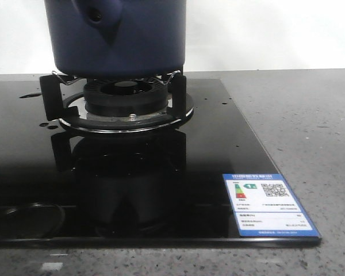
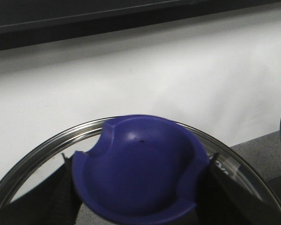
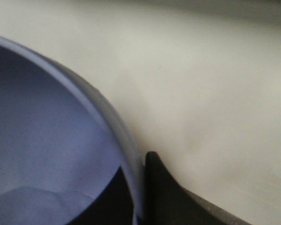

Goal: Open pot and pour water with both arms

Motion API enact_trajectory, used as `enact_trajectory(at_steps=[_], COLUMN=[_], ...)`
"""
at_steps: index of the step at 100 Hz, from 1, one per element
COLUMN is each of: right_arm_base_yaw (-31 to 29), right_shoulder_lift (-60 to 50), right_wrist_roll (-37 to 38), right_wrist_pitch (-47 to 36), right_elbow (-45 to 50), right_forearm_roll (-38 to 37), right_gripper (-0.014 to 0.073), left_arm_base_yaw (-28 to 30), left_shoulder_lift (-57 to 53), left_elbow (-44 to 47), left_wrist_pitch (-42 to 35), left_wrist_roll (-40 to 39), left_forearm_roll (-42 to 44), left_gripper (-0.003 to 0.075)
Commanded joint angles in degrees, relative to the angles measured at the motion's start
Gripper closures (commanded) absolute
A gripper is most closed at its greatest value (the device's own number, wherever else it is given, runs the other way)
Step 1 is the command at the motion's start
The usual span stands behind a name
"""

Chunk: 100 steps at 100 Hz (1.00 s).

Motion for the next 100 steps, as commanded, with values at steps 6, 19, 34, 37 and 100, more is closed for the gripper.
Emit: enact_trajectory(at_steps=[6,19,34,37,100], right_arm_base_yaw=[1.89,3.14,3.70,3.70,3.70], right_shoulder_lift=[-4.97,-5.30,-5.30,-5.30,-5.30], right_wrist_roll=[-0.31,-0.20,0.23,0.23,0.23], right_wrist_pitch=[-15.33,-24.96,-31.15,-31.77,-44.31], right_elbow=[3.25,8.05,11.02,11.17,11.41], right_forearm_roll=[-1.27,-2.01,-2.51,-2.52,-9.16], right_gripper=[0.0638,0.0637,0.0637,0.0637,0.0637], left_arm_base_yaw=[0.29,0.29,0.29,0.29,0.29], left_shoulder_lift=[-1.73,-1.73,-1.73,-1.73,-1.73], left_elbow=[-2.31,-2.31,-2.31,-2.31,-2.31], left_wrist_pitch=[-1.58,-1.58,-1.58,-1.58,-1.58], left_wrist_roll=[-0.66,-0.66,-0.66,-0.66,-0.66], left_forearm_roll=[-3.90,-3.90,-3.90,-3.90,-3.90], left_gripper=[0.0366,0.0366,0.0366,0.0366,0.0366])
